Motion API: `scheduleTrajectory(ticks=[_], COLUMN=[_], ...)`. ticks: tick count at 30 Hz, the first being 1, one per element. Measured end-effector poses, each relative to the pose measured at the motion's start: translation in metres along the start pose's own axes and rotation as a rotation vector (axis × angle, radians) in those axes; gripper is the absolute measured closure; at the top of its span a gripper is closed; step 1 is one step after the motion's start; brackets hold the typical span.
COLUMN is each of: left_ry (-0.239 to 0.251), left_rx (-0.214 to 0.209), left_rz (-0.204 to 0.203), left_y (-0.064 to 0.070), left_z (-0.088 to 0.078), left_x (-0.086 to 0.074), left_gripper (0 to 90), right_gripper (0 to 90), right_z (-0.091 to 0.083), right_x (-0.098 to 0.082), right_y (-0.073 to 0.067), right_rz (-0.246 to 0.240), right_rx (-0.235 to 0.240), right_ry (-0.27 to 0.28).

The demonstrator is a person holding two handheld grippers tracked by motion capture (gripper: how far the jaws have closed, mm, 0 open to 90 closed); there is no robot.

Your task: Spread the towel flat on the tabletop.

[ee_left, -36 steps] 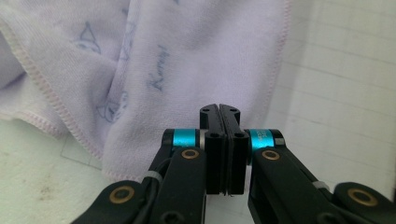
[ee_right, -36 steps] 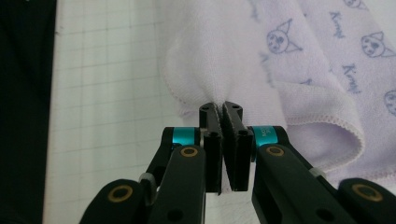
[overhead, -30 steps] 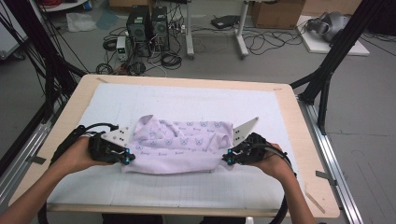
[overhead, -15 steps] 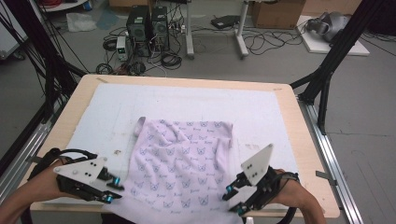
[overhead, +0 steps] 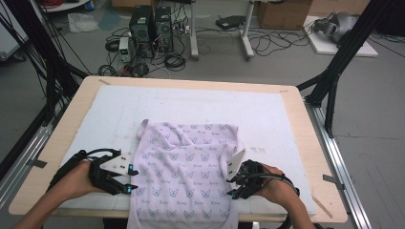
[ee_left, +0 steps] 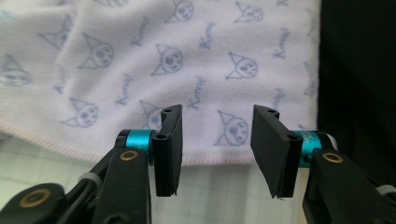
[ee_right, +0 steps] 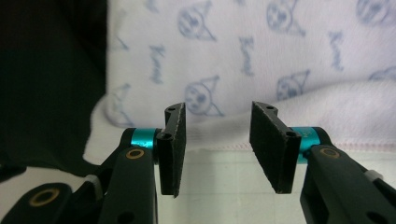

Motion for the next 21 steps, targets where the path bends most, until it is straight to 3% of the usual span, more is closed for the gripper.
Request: scheduleTrajectory(ticks=[4,6,8,9,11,13,16,18,21], left_ry=[-0.071,-0.128,-0.150,-0.143,-0.142,-0.132,-0.119,-0.080,0.003], left_rx=[-0.019,-0.016,-0.028,-0.033,-0.049,-0.064,-0.063,-0.060,-0.042], left_rz=[-0.031,-0.041,-0.039,-0.047,-0.037,-0.035,-0.031,-0.040,-0.039], left_y=[-0.005,-0.008,-0.009,-0.010,-0.012,-0.012,-0.012,-0.011,-0.011], left_z=[0.018,0.024,0.028,0.028,0.026,0.025,0.022,0.014,-0.003], left_x=[-0.003,-0.006,-0.009,-0.009,-0.011,-0.012,-0.014,-0.016,-0.014], left_gripper=[54.5,57.6,61.8,63.0,74.4,86.6,88.0,88.1,88.1], right_gripper=[55.6,58.4,63.2,69.5,82.1,84.5,85.1,85.1,85.0], right_z=[0.011,0.015,0.017,0.017,0.016,0.016,0.013,0.004,-0.017], right_x=[-0.001,-0.002,-0.001,-0.001,-0.001,-0.001,-0.001,-0.005,-0.008], right_y=[0.005,0.007,0.007,0.008,0.013,0.016,0.016,0.017,0.014], right_rz=[0.003,-0.001,0.001,-0.001,0.018,0.029,0.038,0.060,0.086], right_rx=[-0.011,-0.013,0.002,0.001,-0.017,-0.005,-0.020,-0.025,-0.035], right_ry=[-0.067,-0.112,-0.120,-0.127,-0.133,-0.136,-0.136,-0.089,0.030])
Point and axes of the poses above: each handheld gripper's, and its own axes: z roughly forward along the jaws, x roughly out of its top, y roughly to its right, the point moved 5 cm from there along z, roughly forward along the jaws, and after that the axes turned 5 degrees about y, right-handed, at the moved point
